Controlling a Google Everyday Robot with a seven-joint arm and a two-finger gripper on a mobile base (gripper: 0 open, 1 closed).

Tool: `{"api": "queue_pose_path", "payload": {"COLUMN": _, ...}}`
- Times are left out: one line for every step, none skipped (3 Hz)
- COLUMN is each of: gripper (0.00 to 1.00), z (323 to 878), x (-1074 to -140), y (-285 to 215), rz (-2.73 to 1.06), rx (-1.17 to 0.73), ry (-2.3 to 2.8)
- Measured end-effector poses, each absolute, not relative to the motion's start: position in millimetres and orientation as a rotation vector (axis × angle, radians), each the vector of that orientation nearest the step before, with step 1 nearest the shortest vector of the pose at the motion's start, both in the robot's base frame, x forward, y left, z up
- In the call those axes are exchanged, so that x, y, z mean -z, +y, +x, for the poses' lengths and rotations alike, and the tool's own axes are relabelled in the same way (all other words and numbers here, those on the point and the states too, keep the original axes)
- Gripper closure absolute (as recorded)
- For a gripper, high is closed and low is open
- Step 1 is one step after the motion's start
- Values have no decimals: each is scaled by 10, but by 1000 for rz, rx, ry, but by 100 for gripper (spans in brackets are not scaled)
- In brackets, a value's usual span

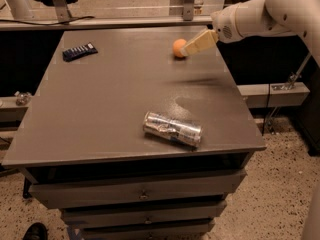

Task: Move orange near rxbar blueberry

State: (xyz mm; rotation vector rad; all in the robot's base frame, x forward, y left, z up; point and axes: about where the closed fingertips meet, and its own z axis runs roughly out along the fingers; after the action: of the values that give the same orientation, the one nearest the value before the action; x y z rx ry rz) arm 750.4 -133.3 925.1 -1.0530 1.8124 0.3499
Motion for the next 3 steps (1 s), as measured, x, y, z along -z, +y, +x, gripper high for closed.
{"api": "queue_pose_path", "payload": {"gripper": 0, "z": 7720, "x": -9119, "y": -1205, "rz": -1010, "rx": -413, "ry": 1804}}
{"api": "queue_pose_path", "payload": {"gripper": 0, "z": 7864, "x": -8935, "y": -1058, "rz": -997, "rx": -457, "ry": 1810}}
{"api": "queue_pose_path", "payload": {"gripper": 0, "z": 7978, "x": -8779, "y": -966, "rz": -984, "rx": -481, "ry": 1819}}
